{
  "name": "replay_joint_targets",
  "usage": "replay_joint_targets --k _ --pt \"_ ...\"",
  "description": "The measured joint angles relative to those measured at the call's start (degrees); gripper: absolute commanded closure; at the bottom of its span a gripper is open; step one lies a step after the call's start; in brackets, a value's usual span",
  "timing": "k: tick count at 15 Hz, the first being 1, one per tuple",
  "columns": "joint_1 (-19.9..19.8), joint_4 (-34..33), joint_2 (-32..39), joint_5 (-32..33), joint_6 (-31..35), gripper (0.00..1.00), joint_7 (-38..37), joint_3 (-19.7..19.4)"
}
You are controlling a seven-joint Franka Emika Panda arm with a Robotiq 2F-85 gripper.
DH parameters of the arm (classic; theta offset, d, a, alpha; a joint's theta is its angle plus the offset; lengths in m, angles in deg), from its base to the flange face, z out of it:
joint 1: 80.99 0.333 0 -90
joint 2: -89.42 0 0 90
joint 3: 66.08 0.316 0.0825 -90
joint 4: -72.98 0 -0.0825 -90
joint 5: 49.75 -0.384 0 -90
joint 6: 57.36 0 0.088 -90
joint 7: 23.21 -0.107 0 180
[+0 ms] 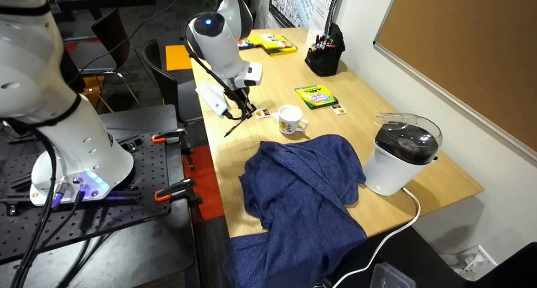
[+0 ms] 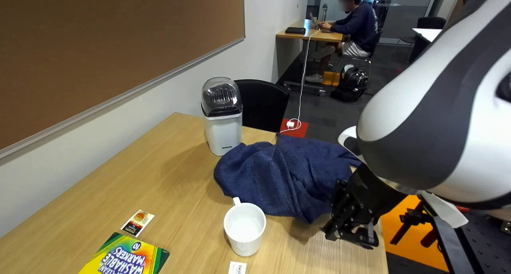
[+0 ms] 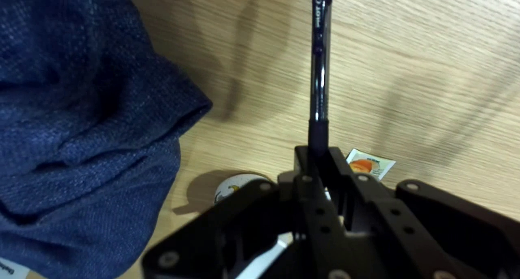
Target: Take the pen out of the mug and put it on the table
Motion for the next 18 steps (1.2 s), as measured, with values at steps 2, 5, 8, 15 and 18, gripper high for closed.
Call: replay_joint_targets --k 2,5,8,15,18 --pt "-1.3 0.2 1.0 2.7 -0.5 0.97 -2.1 0.0" --pt "-2.9 0.5 2.0 7.6 -1.8 0.61 -5.9 0.0" --pt "-3.4 0.9 2.9 14.2 -3.1 0.42 -11.4 -0.3" --pt "-0.4 2.9 3.1 32.8 -5.0 0.0 -28.5 -5.3" --pt "4.8 5.5 0.7 39.5 -5.0 0.0 -36.7 -9.8"
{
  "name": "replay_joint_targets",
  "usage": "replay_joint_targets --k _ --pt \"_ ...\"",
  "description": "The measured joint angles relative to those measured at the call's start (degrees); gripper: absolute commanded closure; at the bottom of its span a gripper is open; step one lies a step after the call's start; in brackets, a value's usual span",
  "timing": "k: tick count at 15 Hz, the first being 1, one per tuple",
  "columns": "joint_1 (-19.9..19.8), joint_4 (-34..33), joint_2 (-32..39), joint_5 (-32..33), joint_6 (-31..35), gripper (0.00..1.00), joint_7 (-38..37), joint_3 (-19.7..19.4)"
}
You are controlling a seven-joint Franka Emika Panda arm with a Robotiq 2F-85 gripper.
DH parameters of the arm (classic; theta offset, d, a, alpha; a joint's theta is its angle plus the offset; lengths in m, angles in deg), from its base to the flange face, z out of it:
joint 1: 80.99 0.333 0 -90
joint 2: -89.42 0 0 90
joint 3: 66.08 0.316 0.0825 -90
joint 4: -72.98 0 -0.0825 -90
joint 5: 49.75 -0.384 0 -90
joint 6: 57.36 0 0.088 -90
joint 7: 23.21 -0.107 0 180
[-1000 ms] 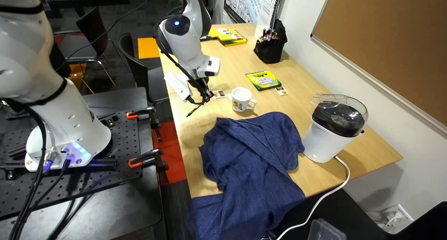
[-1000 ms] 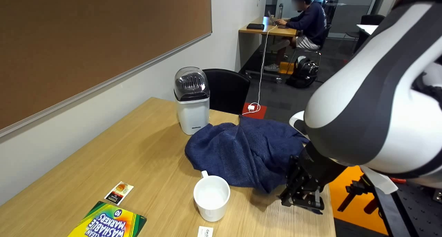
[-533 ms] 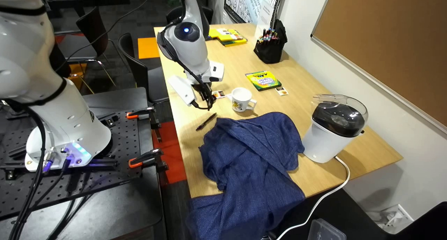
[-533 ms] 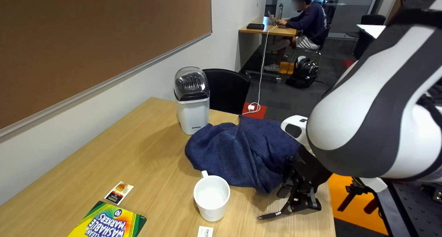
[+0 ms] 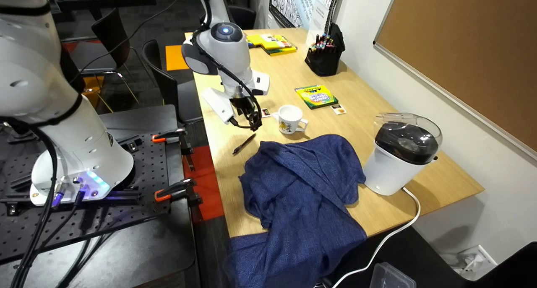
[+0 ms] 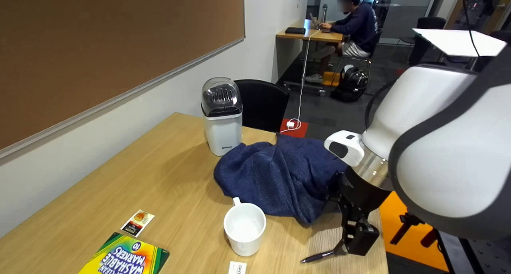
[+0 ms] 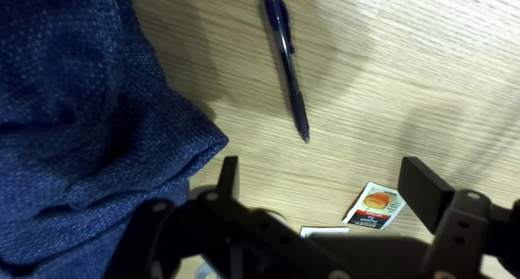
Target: Take the pen out of the mug and put it on the table
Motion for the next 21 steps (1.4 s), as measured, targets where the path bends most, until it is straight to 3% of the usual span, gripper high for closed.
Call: replay_joint_targets --k 6,10,15,21 --pt "2.9 8.0 -9.6 25.7 0.8 0.0 -24.5 -2.7" --pt "7.9 6.9 -12.4 32.7 0.9 0.0 -26.8 -11.0" --pt "5.5 7.1 -14.8 48.4 1.2 0.0 -35.5 -14.6" --pt "5.2 7.1 -14.5 49.2 1.2 0.0 -36.1 -14.4"
